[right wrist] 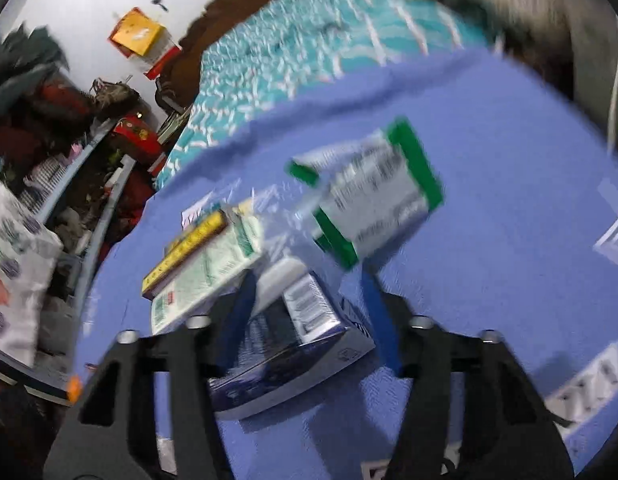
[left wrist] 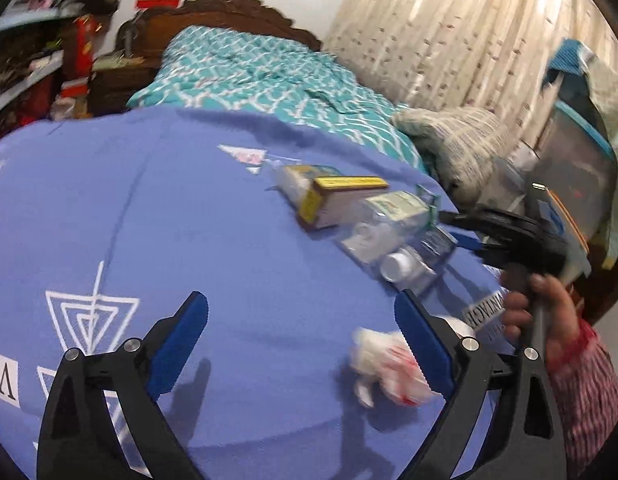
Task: Collect trash
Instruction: 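Grasp the white milk carton upright between the right gripper fingers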
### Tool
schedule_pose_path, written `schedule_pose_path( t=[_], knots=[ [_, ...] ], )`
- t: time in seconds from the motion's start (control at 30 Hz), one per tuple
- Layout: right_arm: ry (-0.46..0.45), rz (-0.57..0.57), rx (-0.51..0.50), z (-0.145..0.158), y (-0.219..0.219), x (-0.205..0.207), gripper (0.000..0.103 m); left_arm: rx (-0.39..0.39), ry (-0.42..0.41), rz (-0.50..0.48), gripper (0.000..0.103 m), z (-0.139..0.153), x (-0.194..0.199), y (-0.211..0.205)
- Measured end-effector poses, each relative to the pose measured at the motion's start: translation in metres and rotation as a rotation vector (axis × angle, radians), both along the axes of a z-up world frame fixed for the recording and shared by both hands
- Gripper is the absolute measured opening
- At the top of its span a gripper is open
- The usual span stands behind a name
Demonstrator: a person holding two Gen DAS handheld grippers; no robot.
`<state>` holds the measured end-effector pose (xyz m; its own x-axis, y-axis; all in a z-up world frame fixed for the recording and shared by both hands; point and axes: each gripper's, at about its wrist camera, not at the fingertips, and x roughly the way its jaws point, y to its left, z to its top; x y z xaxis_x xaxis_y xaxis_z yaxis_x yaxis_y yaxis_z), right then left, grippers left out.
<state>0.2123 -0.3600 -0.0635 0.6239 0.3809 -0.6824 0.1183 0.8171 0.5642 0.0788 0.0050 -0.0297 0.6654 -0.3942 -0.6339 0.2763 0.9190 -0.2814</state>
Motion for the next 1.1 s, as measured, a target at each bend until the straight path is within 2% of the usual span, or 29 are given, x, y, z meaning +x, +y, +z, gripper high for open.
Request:
schedule_pose_path(
  t=[0.07,0.13,0.27,0.37,0.43,0.5,0.57,0.63,0.67,0.77,0.93,1.03,1.1],
  knots=[
    [-0.012,0.005,0.076,-0.008,-0.001,-0.007,0.041,0.023,-0.022,-0.025,0.092,0.004,-0.009,-0.008],
    [-0.033,0.022,0.088,-0.006,-0.002,-0.023,0.039,0.037,-0.042,-0.052,0.093,0.007,-0.017,-0.012],
    [-0.046,0.068,0.160,0.000,0.010,-0.085,0.039,0.078,-0.071,-0.086,0.094,0.006,-0.030,-0.020],
    [-0.051,0.151,0.162,0.004,0.048,-0.147,0.041,0.094,-0.054,-0.098,0.094,0.001,-0.028,-0.027],
    [-0.084,0.190,0.113,0.008,0.063,-0.181,0.042,0.090,-0.037,-0.099,0.094,-0.001,-0.021,-0.031],
    [-0.152,0.184,-0.018,0.018,0.073,-0.207,0.068,0.094,-0.021,-0.091,0.094,-0.004,-0.012,-0.036],
    [-0.223,0.164,-0.114,0.025,0.078,-0.221,0.081,0.098,0.010,-0.091,0.094,-0.008,-0.005,-0.040],
    [-0.248,0.186,-0.203,0.027,0.087,-0.223,0.083,0.098,0.063,-0.093,0.094,-0.015,0.007,-0.043],
    [-0.253,0.214,-0.251,0.027,0.092,-0.220,0.087,0.097,0.085,-0.090,0.094,-0.018,0.010,-0.043],
    [-0.261,0.265,-0.360,0.021,0.108,-0.206,0.089,0.083,0.091,-0.078,0.094,-0.019,0.004,-0.034],
    [-0.225,0.357,-0.285,0.001,0.112,-0.177,0.090,0.088,0.109,-0.073,0.094,-0.021,-0.011,-0.022],
    [-0.227,0.423,-0.323,-0.004,0.124,-0.162,0.090,0.105,0.111,-0.055,0.094,-0.020,-0.020,-0.015],
    [-0.207,0.446,-0.303,-0.009,0.126,-0.156,0.077,0.138,0.110,-0.036,0.094,-0.021,-0.026,-0.011]
  ],
)
